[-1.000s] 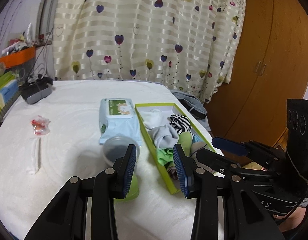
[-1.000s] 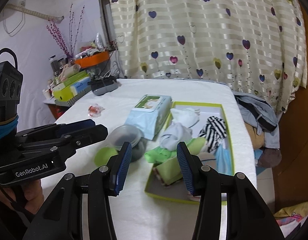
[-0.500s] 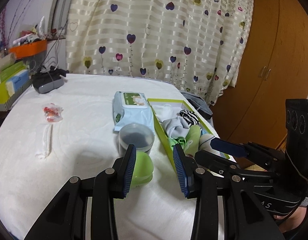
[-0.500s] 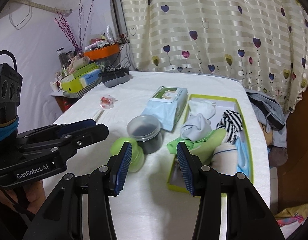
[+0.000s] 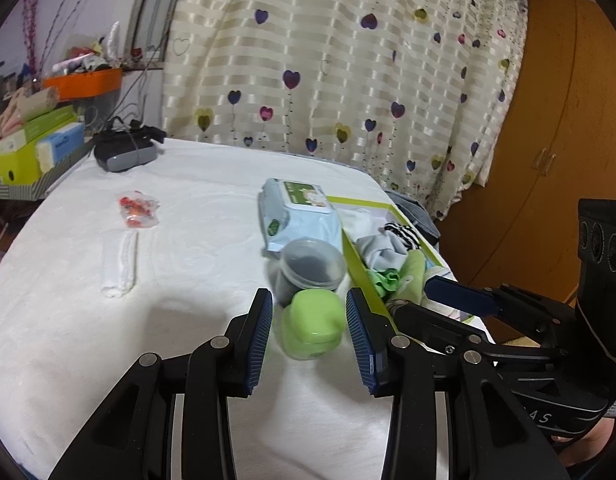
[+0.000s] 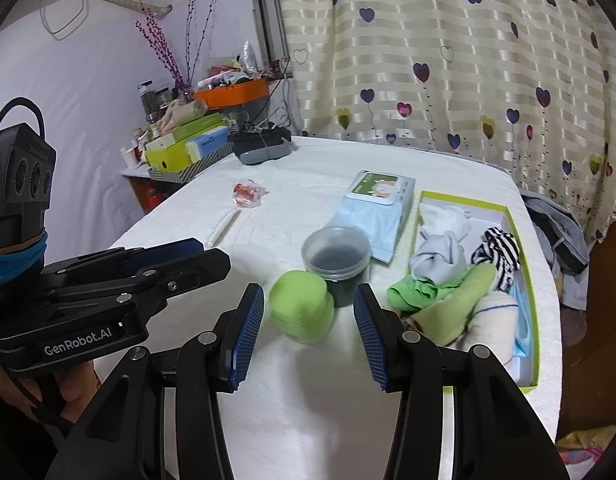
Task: Organize soft objects
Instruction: 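Withdraw both open grippers from the box toward the towel and packet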
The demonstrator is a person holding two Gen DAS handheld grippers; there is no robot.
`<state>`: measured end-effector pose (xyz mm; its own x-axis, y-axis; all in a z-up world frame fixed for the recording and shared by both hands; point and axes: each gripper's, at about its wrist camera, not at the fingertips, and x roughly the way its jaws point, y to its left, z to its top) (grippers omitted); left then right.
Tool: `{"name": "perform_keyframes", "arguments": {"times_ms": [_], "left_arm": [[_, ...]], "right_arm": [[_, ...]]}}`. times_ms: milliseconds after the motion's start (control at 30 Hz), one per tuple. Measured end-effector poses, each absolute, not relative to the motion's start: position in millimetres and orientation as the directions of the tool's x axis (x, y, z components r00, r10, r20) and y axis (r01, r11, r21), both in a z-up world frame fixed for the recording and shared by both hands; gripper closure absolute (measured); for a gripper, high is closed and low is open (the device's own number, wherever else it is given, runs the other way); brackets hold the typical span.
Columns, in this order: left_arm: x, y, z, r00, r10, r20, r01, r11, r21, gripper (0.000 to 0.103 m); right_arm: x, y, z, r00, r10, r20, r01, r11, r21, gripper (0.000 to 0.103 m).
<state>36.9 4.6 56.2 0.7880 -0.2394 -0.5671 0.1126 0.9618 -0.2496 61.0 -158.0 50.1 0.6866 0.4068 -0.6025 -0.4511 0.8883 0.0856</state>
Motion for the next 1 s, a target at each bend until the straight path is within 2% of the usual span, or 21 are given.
{"name": "perform_keyframes", "arguments": {"times_ms": [400,1000], "left_arm": [[35.2,39.7,43.0,0.796,-0.197,-0.573,0.046,0.963,-0.267,0.066],[72.8,134.0,21.1,0.778,-0.023,-0.628,-0.168,0.955,-0.244,0.063]], "right_arm": [[69.1,-117.1,42.0,0.644,0.44,-0.626,-0.516,0.854,0.069,0.055],[116.1,-48.2,32.8,0.582,0.486,-0.652,-0.609,0.792,0.047,0.055]]}}
